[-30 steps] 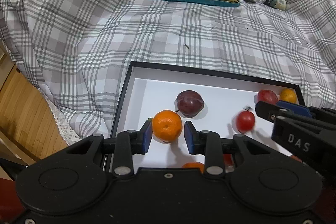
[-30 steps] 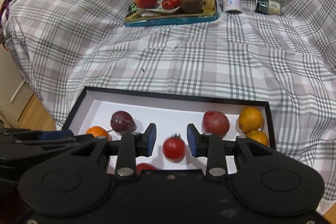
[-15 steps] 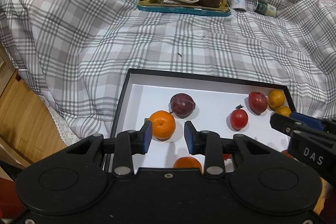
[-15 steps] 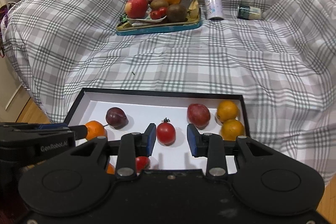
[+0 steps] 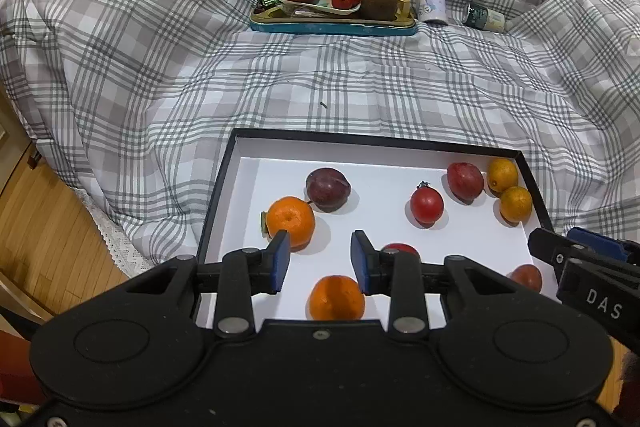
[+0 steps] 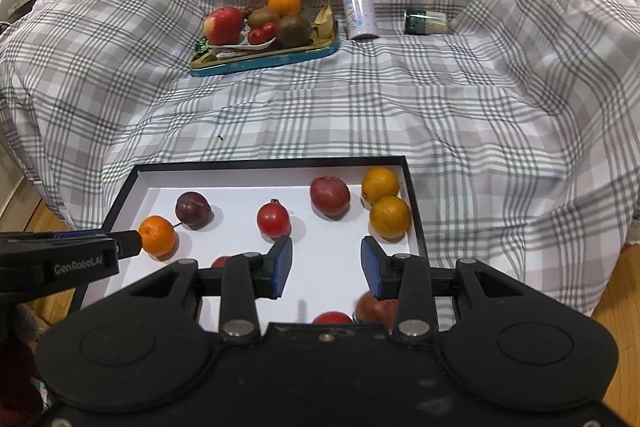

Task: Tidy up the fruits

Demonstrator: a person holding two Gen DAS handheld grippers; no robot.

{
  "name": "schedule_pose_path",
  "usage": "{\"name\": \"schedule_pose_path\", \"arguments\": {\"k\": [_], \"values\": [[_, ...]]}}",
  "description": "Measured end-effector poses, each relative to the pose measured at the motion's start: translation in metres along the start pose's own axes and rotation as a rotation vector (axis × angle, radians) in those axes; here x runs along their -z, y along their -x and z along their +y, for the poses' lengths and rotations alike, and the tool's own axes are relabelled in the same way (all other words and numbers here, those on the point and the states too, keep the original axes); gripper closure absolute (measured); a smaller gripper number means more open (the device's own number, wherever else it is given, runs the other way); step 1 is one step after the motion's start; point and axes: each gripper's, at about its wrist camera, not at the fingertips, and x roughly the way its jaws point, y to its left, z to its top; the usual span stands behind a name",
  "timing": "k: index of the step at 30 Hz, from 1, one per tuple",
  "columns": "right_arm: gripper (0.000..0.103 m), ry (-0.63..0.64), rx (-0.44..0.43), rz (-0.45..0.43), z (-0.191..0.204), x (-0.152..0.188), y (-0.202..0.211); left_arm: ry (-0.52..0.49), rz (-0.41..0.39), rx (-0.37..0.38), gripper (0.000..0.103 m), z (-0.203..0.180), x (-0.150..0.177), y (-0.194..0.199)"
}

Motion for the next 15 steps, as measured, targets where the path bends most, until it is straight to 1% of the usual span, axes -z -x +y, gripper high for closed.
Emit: {"name": "schedule_pose_path", "arguments": {"k": [15], "values": [[0.06, -0.015, -0.013, 0.033, 0.004, 0.018, 0.002, -0.009, 0.01, 0.007, 0.061, -0.004, 0.012, 0.005]]}}
